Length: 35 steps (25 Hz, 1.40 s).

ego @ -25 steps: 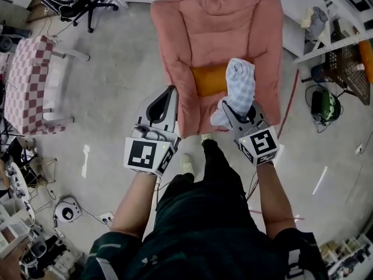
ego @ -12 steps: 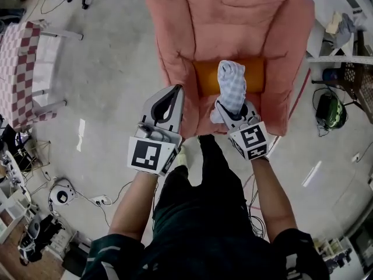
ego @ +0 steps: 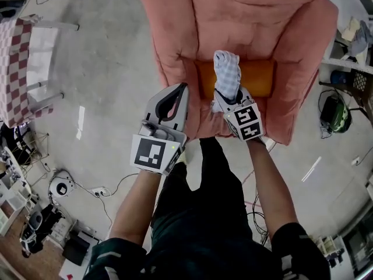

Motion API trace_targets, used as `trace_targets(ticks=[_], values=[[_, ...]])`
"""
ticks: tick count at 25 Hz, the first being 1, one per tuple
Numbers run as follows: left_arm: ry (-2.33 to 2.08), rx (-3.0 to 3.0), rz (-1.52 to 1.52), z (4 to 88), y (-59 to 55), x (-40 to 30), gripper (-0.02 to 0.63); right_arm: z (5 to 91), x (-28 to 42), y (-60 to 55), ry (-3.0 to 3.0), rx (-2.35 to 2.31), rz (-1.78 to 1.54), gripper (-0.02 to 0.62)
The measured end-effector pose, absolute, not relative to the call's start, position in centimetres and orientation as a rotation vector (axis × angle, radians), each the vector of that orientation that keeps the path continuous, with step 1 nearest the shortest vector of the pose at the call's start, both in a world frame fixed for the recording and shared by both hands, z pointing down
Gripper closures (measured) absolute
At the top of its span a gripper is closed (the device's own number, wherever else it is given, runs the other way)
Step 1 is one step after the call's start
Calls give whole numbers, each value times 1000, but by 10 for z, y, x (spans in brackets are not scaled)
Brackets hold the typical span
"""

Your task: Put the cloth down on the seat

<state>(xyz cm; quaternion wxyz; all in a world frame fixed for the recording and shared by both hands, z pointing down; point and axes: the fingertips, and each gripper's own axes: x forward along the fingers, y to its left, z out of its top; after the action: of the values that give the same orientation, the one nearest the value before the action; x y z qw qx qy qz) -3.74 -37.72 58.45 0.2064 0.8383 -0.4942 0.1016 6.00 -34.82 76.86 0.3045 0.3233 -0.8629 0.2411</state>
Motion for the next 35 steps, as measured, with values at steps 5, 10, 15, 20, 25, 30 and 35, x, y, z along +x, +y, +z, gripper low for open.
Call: trace_targets(ticks=[5, 10, 15, 20, 25, 30, 35], values=[[-1359, 2319, 292, 606, -388, -35, 600, 817, 59, -367, -2214, 791, 653, 457], [-1345, 2285, 324, 618, -391, -31, 600, 855, 62, -374, -2143, 752, 715, 443], [-1341, 2264, 335, 622, -394, -32, 600, 878, 66, -384, -2073, 770, 806, 356], [-1368, 2251, 327, 622, -399, -39, 600, 886, 74, -385, -1944, 725, 928, 328], [-1374, 2250, 321, 615, -396, -37, 600, 867, 84, -385, -1911, 711, 990, 328], [-1362, 2247, 333, 608, -384, -42, 600, 829, 91, -379, -1943, 788, 986, 330], [-1331, 2247, 333, 593, -367, -46, 600, 771, 92, -371, -2055, 950, 915, 482]])
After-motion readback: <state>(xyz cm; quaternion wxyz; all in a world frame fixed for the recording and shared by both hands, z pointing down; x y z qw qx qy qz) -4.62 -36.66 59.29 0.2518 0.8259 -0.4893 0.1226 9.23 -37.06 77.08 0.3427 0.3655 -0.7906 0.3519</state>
